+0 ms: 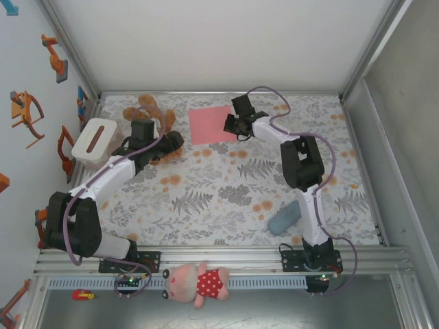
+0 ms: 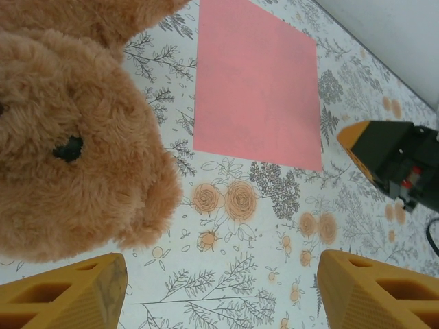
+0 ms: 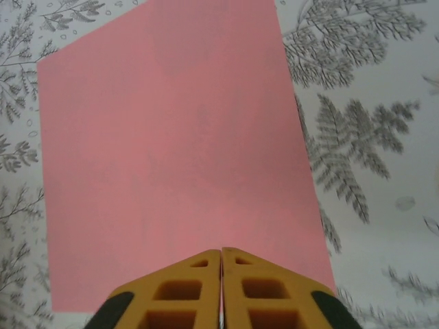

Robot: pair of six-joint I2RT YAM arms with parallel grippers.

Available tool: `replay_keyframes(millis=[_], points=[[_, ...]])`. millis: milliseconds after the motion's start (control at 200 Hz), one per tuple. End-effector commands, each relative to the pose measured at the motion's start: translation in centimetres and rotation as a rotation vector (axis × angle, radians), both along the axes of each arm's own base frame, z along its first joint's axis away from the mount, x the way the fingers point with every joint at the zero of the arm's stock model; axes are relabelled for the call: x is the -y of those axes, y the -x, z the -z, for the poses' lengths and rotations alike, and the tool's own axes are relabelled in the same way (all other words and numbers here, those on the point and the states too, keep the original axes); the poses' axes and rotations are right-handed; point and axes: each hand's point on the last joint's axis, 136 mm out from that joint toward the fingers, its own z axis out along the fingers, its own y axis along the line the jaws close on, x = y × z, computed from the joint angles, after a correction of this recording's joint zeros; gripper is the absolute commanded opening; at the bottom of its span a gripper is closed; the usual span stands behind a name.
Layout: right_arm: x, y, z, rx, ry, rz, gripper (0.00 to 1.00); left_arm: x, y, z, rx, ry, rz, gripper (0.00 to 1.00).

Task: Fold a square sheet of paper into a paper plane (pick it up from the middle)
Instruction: Move the square sheet of paper to the center of the table.

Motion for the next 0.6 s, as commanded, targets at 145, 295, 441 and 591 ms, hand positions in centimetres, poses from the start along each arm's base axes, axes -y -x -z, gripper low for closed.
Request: replay_keyframes(millis=[145, 295, 441, 591], points=[[0.3, -2.4, 3.0, -0.030, 0.053, 0.019, 0.04, 0.8, -0.2, -1.1, 0.010, 0.014, 0.020, 0.73], [0.4, -2.0, 4.8, -0.079, 0.062, 0.015, 0.04, 1.0, -0.4, -1.2, 0.008, 0.016, 0.026, 0.73], [0.9, -0.4, 6.6, -0.149, 0.084, 0.014, 0.04, 1.3, -0.6, -1.1, 0.003, 0.020, 0.033, 0.73], [1.8, 2.4, 7.8, -0.239, 0.096, 0.014, 0.03, 1.6, -0.8, -0.8, -0.006, 0.021, 0.038, 0.76]])
